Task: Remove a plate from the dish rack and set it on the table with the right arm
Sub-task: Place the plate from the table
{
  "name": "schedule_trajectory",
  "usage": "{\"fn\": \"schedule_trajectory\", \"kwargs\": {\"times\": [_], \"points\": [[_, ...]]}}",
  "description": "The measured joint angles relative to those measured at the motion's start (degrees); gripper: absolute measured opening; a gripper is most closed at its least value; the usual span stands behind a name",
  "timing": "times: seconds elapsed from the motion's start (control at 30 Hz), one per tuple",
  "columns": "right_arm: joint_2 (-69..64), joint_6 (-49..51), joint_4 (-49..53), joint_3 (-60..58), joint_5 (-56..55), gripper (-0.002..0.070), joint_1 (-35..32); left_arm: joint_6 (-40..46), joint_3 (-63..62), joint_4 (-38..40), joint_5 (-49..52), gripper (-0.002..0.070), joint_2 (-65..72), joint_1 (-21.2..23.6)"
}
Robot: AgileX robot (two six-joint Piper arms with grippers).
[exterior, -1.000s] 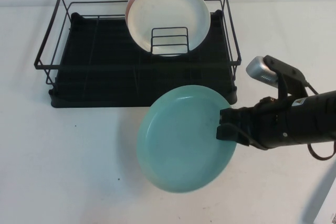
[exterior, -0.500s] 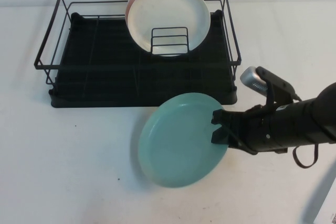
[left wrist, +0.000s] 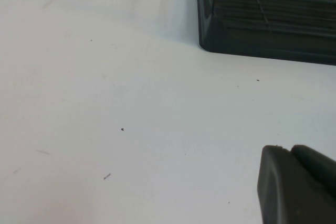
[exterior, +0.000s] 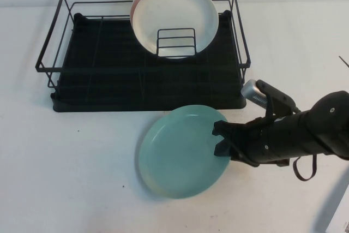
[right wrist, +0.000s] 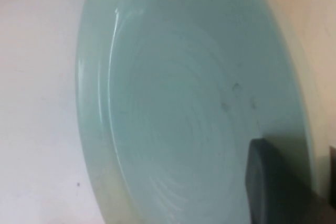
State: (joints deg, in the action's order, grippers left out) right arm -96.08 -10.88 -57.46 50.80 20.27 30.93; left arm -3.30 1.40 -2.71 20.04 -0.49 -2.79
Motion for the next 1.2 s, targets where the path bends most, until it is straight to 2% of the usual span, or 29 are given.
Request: {"fn": "schedule_trajectory", "kwargs": {"times": [0.23, 0.4, 0.6, 0.7, 0.8, 0.97, 1.03, 1.13, 1.2], "points": [[-1.0, 0.0, 0.0, 0.1, -0.3, 0.0088, 0.0, 0.0, 0.0, 0.0, 0.0, -0.0004, 0.0, 0.0], [-2.0, -0.2, 1.7, 0.0, -0.9, 0.0186, 0.0, 0.0, 0.0, 0.0, 0.0, -0.0004, 0.0, 0.0], [-2.4, -0.3, 2.9, 0.0, -1.1, 0.0367, 0.0, 0.0, 0.0, 0.0, 0.0, -0.0004, 0.0, 0.0], [-2.4, -0.3, 4.0, 0.0, -1.1, 0.0418, 0.0, 0.0, 0.0, 0.0, 0.0, -0.0004, 0.0, 0.0], [-2.4, -0.3, 5.0, 0.0, -1.1, 0.0434, 0.0, 0.0, 0.0, 0.0, 0.0, -0.0004, 0.0, 0.0], [1.7, -0.1, 9.8, 0.0, -0.3, 0.0437, 0.1, 0.0, 0.0, 0.0, 0.0, -0.0004, 0.0, 0.0], [5.1, -0.1, 12.4, -0.1, 0.4, 0.0414, 0.6, 0.0, 0.0, 0.0, 0.0, -0.0004, 0.0, 0.0], [11.6, -0.1, 15.6, -0.7, 3.0, 0.0307, 1.5, 0.0, 0.0, 0.0, 0.0, -0.0004, 0.0, 0.0], [16.3, -0.5, 17.0, -1.0, 6.5, 0.0171, 1.8, 0.0, 0.0, 0.0, 0.0, -0.0004, 0.0, 0.0]]}}
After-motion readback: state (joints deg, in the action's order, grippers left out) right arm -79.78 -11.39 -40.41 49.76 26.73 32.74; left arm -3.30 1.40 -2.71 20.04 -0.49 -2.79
